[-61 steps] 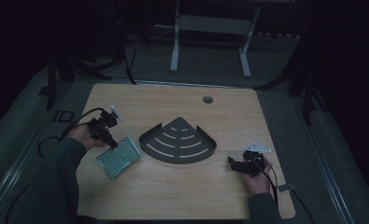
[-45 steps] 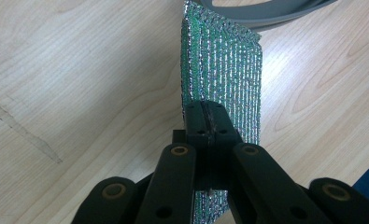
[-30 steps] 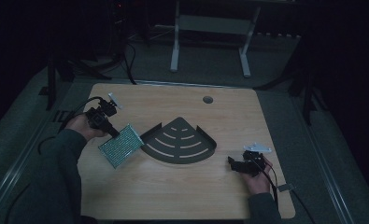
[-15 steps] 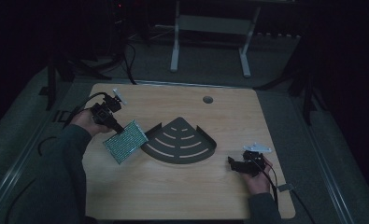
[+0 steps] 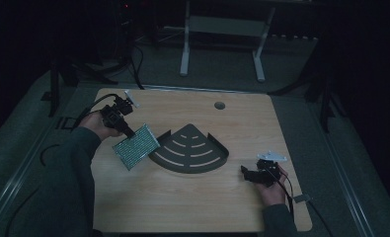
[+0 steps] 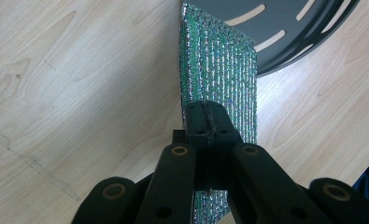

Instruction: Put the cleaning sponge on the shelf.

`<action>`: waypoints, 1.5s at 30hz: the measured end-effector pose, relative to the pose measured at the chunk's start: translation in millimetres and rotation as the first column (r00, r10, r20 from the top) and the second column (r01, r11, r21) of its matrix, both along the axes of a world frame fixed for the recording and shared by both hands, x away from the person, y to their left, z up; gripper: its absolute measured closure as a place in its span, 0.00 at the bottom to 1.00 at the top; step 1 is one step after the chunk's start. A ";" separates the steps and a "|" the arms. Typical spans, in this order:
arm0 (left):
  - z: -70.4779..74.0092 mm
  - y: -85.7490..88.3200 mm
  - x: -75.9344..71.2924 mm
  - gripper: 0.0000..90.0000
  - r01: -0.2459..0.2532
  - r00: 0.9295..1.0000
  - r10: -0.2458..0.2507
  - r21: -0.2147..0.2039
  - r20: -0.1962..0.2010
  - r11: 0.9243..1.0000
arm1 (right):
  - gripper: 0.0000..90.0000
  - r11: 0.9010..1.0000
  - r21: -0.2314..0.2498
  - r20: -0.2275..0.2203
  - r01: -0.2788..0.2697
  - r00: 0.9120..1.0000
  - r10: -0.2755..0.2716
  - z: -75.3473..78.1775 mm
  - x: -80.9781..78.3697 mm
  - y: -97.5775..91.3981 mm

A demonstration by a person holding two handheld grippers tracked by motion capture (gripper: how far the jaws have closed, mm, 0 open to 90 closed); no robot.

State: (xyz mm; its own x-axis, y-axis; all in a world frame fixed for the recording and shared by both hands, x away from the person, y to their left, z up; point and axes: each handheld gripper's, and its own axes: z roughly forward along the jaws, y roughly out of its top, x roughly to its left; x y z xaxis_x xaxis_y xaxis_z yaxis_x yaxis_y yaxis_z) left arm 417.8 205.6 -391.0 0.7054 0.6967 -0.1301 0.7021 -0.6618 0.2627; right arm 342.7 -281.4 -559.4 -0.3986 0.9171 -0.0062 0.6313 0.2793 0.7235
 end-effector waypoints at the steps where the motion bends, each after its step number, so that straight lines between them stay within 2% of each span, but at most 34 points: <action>1: 0.9 -1.3 0.4 1.00 0.004 1.000 -0.004 0.008 0.000 1.000 | 0.17 1.000 0.000 0.000 0.000 1.000 0.000 0.0 0.0 0.0; 13: 9.0 -12.0 7.8 1.00 0.011 1.000 -0.011 0.012 0.015 1.000 | 0.17 1.000 0.001 0.000 0.000 1.000 0.000 0.0 0.0 0.0; 28: 8.3 -25.0 19.2 1.00 0.017 1.000 -0.018 0.019 0.011 1.000 | 0.17 1.000 0.001 0.000 0.000 1.000 0.000 0.0 0.0 0.1; 38: 4.8 -38.6 26.3 1.00 0.023 1.000 -0.023 0.045 0.013 0.999 | 0.17 1.000 0.002 -0.001 0.001 1.000 -0.001 0.0 0.0 0.1; 45: 0.6 -41.6 30.1 1.00 0.020 1.000 -0.020 0.040 0.006 0.999 | 0.17 1.000 0.001 0.000 0.001 1.000 -0.001 0.0 0.0 0.1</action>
